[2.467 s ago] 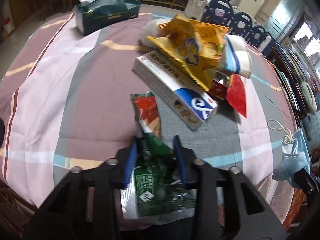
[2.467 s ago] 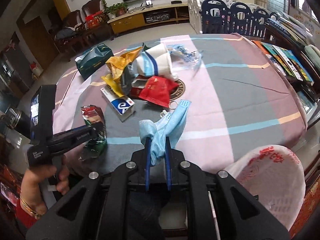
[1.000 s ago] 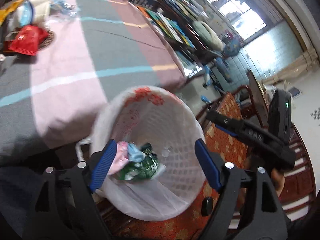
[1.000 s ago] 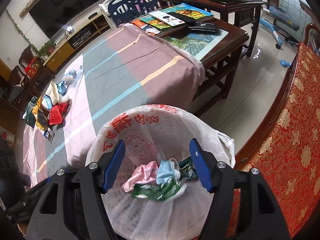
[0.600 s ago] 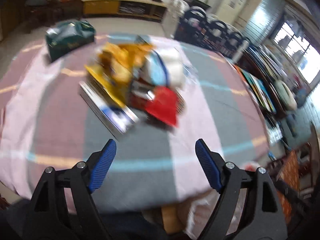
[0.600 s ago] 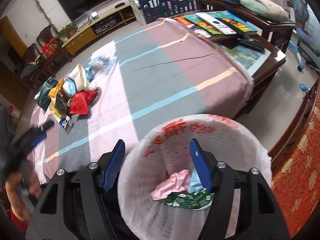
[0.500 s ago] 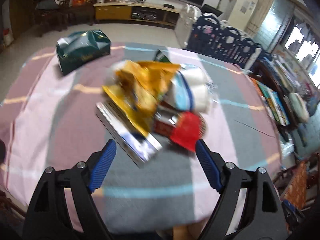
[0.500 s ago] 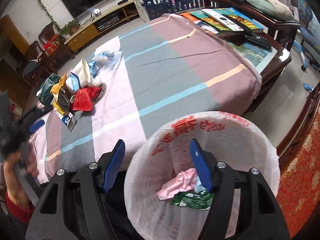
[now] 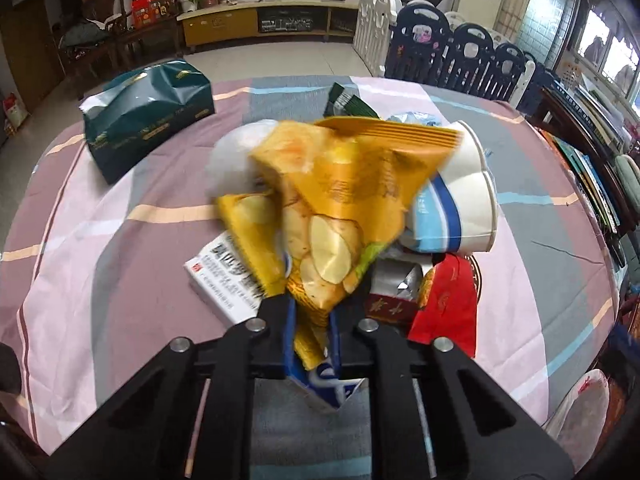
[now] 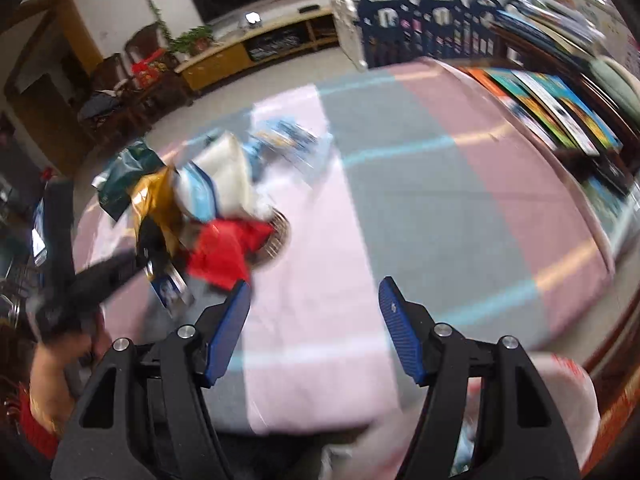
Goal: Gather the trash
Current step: 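Grasp the yellow chip bag with the left tool while the right tool grasps the white paper cup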
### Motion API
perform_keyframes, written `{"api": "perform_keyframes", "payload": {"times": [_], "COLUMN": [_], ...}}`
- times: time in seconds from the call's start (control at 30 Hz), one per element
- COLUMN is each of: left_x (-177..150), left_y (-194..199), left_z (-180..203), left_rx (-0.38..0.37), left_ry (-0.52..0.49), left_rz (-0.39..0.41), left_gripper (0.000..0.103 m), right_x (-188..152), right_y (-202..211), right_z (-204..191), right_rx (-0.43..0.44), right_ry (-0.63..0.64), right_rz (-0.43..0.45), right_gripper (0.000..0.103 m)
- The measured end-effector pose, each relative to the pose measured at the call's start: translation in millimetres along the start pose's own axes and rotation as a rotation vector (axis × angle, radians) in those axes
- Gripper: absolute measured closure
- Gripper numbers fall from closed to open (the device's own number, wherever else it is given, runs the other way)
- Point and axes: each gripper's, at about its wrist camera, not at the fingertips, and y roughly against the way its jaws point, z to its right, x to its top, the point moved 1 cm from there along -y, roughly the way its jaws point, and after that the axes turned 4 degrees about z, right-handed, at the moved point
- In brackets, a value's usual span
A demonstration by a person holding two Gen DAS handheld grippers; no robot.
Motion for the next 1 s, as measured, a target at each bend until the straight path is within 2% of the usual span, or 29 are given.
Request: {"api": "perform_keyframes", "payload": {"times": [0.1, 0.2, 0.3, 0.4, 0.43, 0.47, 0.53, 0.57, 0.73, 1.0], "left_x": [-10.5, -27.2, -50.2, -70.6, -73.9, -76.2, -78.1, -78.3, -86.4, -108.4], "left_y": [28.3, 59.1, 84.0, 97.4, 100.0, 101.2, 103.1, 104.4, 124.4, 160.9], "left_z": [-15.2, -35.3, -57.5, -74.4, -76.8, -81.5, -86.7, -87.8, -79.4, -72.8], "left_rx": [0.010, 0.027, 0.042, 0.076, 0.079, 0.075, 0.070, 0.071, 0.073, 0.097], "left_ry": [0.047, 0.110, 0.162, 0.191, 0.199, 0.213, 0.237, 0.241, 0.229, 0.225], "left_rz": [0.059, 0.105, 0.125, 0.122, 0.116, 0.107, 0.104, 0.105, 0.135, 0.163], "left_gripper": [0.096, 0.096, 0.096, 0.096, 0.096, 0.096, 0.096, 0.096, 0.096, 0.096], "right_x": [29.9, 58.6, 72.8, 76.3, 74.4, 72.5, 66.5, 63.5, 55.1, 40.4], "right_y": [-32.8, -78.1, -115.9, -135.2, -135.2, -134.6, -130.5, -125.6, -88.1, -13.1], "right_z": [-23.1, -41.2, -43.7, -43.5, -45.6, -47.6, -51.4, -52.6, -51.8, -63.9], "right_rx": [0.054, 0.101, 0.150, 0.217, 0.229, 0.246, 0.286, 0.291, 0.316, 0.305], "right_ry": [0.028, 0.048, -0.013, -0.078, -0.083, -0.087, -0.087, -0.086, -0.092, -0.041], "right_rz": [0.019, -0.016, -0.086, -0.132, -0.133, -0.135, -0.157, -0.154, -0.104, -0.036], "right_gripper": [0.037, 0.037, 0.037, 0.037, 0.042, 0.058, 0.077, 0.082, 0.089, 0.090]}}
